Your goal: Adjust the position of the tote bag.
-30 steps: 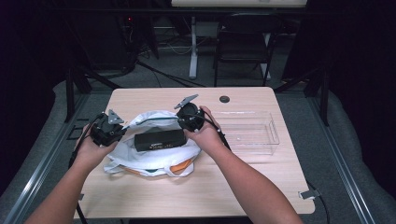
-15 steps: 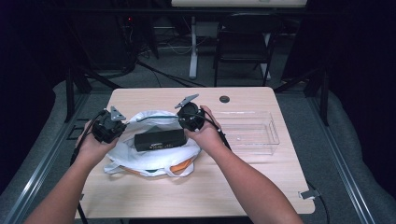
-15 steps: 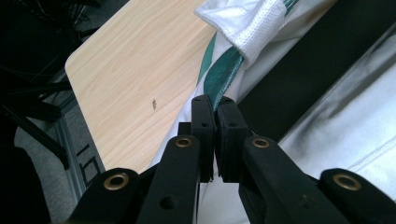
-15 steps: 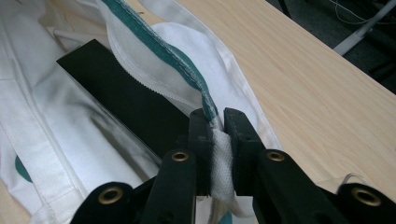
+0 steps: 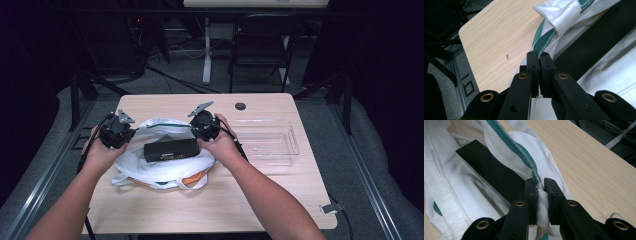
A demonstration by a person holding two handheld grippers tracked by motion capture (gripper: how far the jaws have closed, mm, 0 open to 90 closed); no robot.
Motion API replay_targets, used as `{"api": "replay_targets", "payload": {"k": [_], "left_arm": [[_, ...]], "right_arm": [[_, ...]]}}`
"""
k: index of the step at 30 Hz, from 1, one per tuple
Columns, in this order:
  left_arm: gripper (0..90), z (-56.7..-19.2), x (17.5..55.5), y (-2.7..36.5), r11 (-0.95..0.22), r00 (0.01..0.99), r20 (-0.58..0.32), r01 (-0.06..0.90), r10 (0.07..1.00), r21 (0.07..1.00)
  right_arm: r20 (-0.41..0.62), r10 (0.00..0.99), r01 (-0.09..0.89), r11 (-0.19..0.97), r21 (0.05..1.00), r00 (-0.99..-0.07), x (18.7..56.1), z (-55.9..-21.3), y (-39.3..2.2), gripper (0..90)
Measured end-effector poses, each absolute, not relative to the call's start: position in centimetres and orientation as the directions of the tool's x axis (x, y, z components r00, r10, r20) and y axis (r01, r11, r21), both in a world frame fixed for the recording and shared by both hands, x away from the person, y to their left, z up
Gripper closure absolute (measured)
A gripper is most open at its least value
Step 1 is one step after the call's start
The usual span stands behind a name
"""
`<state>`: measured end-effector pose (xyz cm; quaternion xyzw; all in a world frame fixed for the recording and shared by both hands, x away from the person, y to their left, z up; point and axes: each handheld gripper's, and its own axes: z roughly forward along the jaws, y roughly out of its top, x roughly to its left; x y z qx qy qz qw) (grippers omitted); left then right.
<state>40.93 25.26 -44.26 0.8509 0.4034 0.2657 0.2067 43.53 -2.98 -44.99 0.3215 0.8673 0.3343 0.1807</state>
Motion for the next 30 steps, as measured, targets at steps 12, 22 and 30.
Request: {"api": "replay_targets", "payload": {"k": [12,22,30], "left_arm": [[88.5,-44.1,41.6,25.3,-0.561,0.516,0.262,0.597,0.816,0.573],[88.5,-44.0,42.0,25.1,-0.546,0.504,0.252,0.604,0.826,0.581],[88.5,-44.1,42.2,24.9,-0.54,0.501,0.247,0.606,0.83,0.585]], "right_arm": [[-0.097,0.658,0.425,0.585,0.691,-0.747,42.9,-45.2,-3.4,74.4],[-0.105,0.637,0.428,0.621,0.657,-0.763,42.8,-45.8,-3.7,71.7],[-0.14,0.631,0.421,0.65,0.632,-0.763,42.9,-46.2,-3.6,79.4]]}}
